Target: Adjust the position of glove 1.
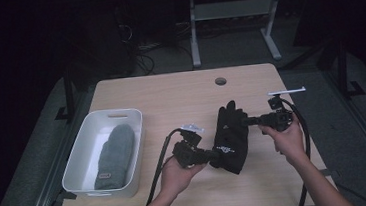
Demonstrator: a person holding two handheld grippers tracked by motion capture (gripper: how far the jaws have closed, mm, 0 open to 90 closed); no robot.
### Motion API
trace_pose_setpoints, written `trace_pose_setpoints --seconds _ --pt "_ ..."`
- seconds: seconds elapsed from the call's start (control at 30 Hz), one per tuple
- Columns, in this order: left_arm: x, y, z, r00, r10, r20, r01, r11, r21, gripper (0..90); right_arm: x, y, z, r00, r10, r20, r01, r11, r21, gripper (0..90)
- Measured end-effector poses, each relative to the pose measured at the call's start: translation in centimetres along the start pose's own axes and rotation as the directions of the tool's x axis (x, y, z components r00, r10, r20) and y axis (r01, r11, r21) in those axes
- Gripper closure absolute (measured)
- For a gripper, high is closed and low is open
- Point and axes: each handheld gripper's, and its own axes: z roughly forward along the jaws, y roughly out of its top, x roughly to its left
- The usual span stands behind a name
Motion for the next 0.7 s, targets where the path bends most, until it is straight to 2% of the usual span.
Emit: trace_pose_setpoints --seconds 0.33,0.7 --pt "0.4 -0.1 -1.7 1.0 -0.006 -0.007 0.006 0.9997 -0.023 81.0 1.1 1.0 0.8 0.9993 0.008 -0.037 -0.007 1.0 0.004 74.3" --pt "0.7 -0.3 -3.5 0.9998 -0.013 -0.014 0.012 0.9988 -0.047 81.0 2.4 2.1 1.6 0.9982 -0.006 -0.059 0.006 1.0 0.011 74.3"
